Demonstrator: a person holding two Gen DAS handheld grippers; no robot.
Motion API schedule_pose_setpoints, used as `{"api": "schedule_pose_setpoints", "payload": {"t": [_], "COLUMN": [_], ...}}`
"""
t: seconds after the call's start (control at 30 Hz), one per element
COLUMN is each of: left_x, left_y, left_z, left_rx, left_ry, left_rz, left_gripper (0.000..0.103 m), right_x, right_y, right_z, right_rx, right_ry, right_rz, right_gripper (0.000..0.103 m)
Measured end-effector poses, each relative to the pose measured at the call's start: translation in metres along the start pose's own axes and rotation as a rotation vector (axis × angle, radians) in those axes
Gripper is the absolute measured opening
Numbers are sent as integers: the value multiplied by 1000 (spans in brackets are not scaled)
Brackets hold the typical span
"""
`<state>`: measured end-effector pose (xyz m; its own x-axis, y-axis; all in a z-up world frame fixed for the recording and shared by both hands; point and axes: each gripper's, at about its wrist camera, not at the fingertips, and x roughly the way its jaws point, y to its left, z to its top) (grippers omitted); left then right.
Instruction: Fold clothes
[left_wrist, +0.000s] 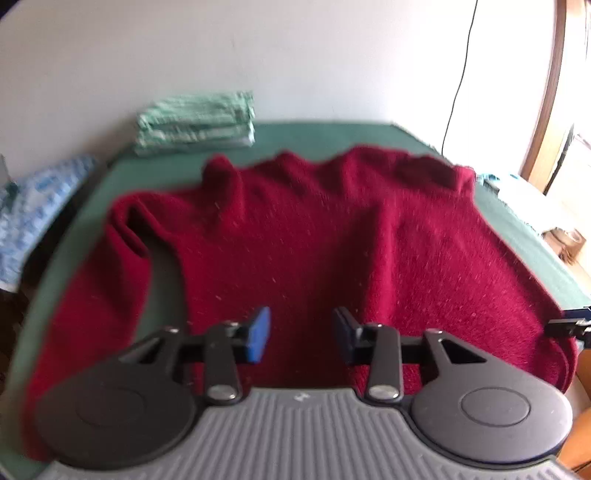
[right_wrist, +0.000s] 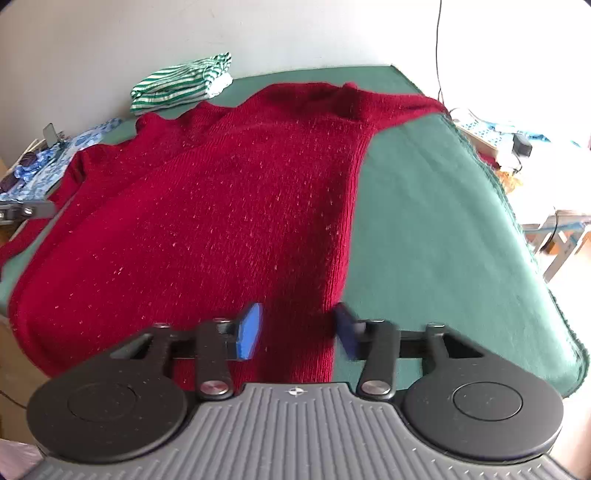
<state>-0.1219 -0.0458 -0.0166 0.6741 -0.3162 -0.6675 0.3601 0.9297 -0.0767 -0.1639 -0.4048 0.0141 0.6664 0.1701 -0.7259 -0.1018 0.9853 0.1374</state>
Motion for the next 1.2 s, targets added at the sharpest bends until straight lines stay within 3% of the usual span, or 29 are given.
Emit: {"api": "schedule_pose_setpoints", "payload": {"t": [0.03,0.1,0.23,0.33,0.4,0.47,0.5,0.57,0.7,0.8,0.9,0.97,1.1,1.17,1.2], "left_x": [6,15,20,22,24,27,28,27,23,29,57,75,96,97,98], "left_y": [2,7,19,21,21,19,19,21,28,29,26,27,38,48,51], "left_z": [-2,-6,-16,-21,-20,-19,-19,-18,-12,7,25,30,28,26,25], "left_rx": [-2,-8,-18,16,49,78,86,101,102,73,88,110,140,124,123], "left_ry": [14,42,91,101,106,117,123,135,133,65,59,68,67,52,51], "left_rz": [-5,-15,-43,-53,-62,-70,-75,-93,-124,-162,-181,-163,-88,-73,-67], "left_gripper": [40,40,54,58,61,65,66,68,67,70,70,69,70,77,79], "right_x": [1,1,-23,-25,-27,-29,-29,-22,-17,9,37,59,58,58,58], "right_y": [-1,-2,-22,-34,-27,-14,-8,0,-11,2,14,14,1,-5,-9], "right_z": [0,0,-12,-13,-3,4,7,9,15,36,57,62,66,69,70], "right_rx": [0,0,-4,23,38,48,44,-16,5,56,101,98,146,170,181], "right_ry": [0,0,29,42,34,-16,-29,23,62,43,26,31,6,-7,-13], "right_rz": [-1,-8,-157,-219,-174,-153,-149,-196,-331,-178,-39,-71,-150,-190,-210], "right_gripper": [8,8,6,8,18,56,59,46,30,29,28,28,13,0,0]}}
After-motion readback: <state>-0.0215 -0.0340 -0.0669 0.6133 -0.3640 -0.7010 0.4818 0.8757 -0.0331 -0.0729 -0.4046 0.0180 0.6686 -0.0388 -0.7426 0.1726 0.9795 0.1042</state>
